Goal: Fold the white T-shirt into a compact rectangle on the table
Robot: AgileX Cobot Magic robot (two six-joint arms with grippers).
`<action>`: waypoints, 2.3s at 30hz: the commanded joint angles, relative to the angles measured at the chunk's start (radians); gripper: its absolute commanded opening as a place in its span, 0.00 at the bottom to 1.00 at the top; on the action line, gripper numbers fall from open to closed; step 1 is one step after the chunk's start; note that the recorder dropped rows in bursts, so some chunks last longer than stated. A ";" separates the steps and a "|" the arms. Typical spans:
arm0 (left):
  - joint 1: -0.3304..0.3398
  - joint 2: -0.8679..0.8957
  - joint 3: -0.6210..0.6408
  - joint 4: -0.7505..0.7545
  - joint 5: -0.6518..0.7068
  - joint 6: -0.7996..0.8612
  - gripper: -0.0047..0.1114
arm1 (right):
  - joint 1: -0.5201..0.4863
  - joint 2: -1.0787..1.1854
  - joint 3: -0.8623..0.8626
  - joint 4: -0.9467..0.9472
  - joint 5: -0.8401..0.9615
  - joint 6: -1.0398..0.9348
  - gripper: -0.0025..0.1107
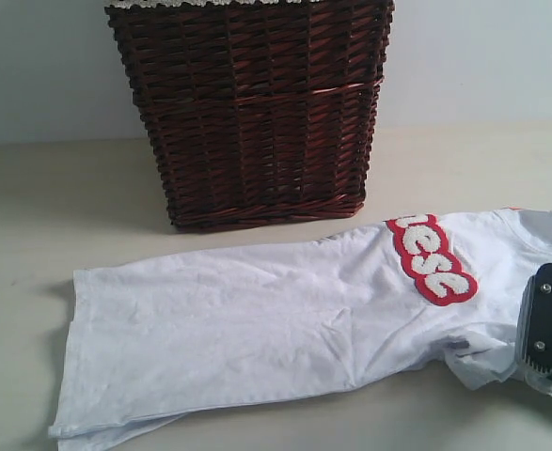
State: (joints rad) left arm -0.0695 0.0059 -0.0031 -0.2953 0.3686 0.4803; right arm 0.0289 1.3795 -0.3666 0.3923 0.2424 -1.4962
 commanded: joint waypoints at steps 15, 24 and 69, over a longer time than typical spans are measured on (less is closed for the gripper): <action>0.004 -0.006 0.003 0.000 0.000 -0.001 0.85 | -0.001 0.065 -0.235 0.105 -0.119 0.033 0.02; 0.004 -0.006 0.003 0.000 0.000 -0.001 0.85 | -0.001 0.294 -0.343 0.147 -0.270 0.124 0.02; 0.004 -0.006 0.003 0.000 0.000 -0.001 0.85 | -0.002 0.504 -0.444 0.124 0.357 -0.044 0.02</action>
State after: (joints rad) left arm -0.0695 0.0059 -0.0031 -0.2953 0.3707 0.4803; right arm 0.0265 1.8720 -0.8305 0.5299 0.3595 -1.4575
